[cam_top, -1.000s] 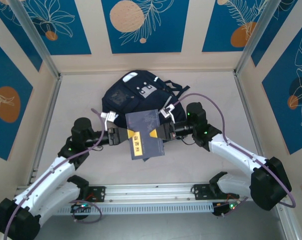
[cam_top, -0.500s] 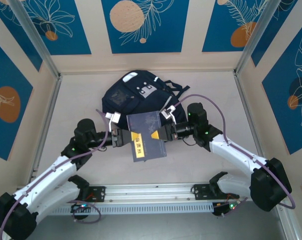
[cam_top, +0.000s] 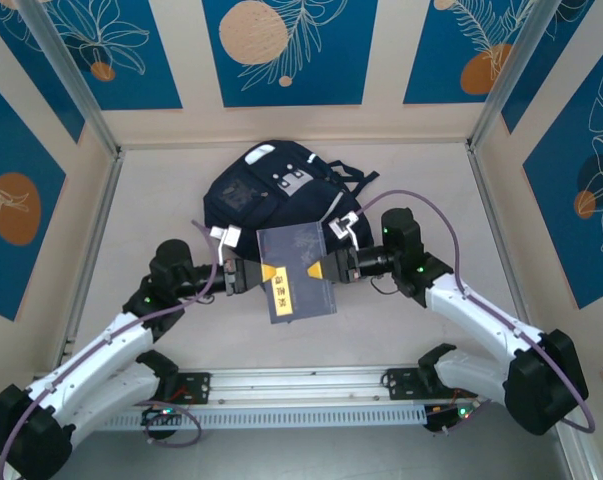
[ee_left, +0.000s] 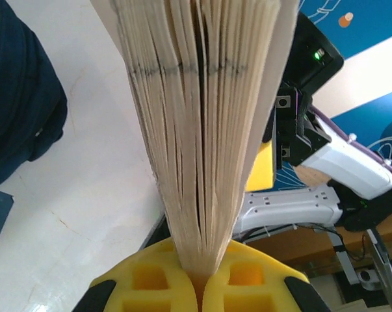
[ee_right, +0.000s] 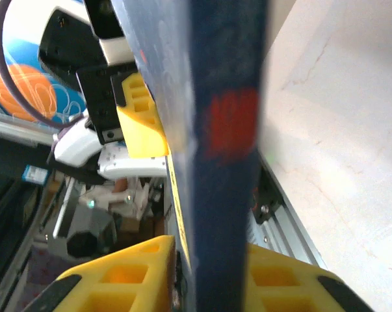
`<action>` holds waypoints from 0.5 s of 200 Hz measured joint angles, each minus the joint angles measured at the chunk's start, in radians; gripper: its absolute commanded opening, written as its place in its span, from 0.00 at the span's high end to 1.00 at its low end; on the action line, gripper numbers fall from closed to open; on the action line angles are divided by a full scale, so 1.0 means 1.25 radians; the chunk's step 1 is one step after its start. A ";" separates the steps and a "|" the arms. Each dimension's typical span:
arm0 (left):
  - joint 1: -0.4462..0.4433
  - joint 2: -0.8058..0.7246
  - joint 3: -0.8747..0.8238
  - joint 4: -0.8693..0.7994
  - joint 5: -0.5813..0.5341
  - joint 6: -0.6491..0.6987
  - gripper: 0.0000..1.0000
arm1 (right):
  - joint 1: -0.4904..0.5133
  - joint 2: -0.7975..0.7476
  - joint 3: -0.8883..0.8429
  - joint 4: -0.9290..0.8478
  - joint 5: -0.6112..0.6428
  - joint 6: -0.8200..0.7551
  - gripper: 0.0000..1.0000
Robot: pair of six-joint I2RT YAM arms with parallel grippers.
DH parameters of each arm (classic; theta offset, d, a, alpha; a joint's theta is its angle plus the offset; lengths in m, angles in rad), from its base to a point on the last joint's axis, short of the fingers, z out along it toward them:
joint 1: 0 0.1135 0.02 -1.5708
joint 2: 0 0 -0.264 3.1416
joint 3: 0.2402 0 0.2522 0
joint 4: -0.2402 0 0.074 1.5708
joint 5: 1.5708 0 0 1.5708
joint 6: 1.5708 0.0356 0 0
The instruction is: Pack books, pencil case, and school supplies into a backpack
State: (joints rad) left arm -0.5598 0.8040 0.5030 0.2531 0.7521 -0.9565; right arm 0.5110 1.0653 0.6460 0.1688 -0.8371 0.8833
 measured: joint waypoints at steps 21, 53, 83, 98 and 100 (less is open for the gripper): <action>0.000 -0.042 -0.023 0.006 -0.068 -0.021 1.00 | 0.009 -0.067 -0.070 0.061 0.098 0.060 0.40; 0.000 -0.096 -0.047 0.049 -0.194 -0.082 1.00 | 0.090 -0.191 -0.199 0.193 0.299 0.153 0.19; -0.003 -0.110 -0.053 0.114 -0.296 -0.140 1.00 | 0.193 -0.266 -0.267 0.312 0.506 0.188 0.09; -0.009 -0.107 -0.056 0.142 -0.334 -0.160 1.00 | 0.231 -0.264 -0.268 0.346 0.578 0.194 0.03; -0.011 -0.106 -0.056 0.145 -0.338 -0.163 1.00 | 0.234 -0.263 -0.268 0.350 0.584 0.194 0.03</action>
State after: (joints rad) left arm -0.5735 0.6712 0.4324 0.4347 0.3294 -1.1603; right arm 0.8032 0.7361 0.3115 0.6064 -0.1066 1.1255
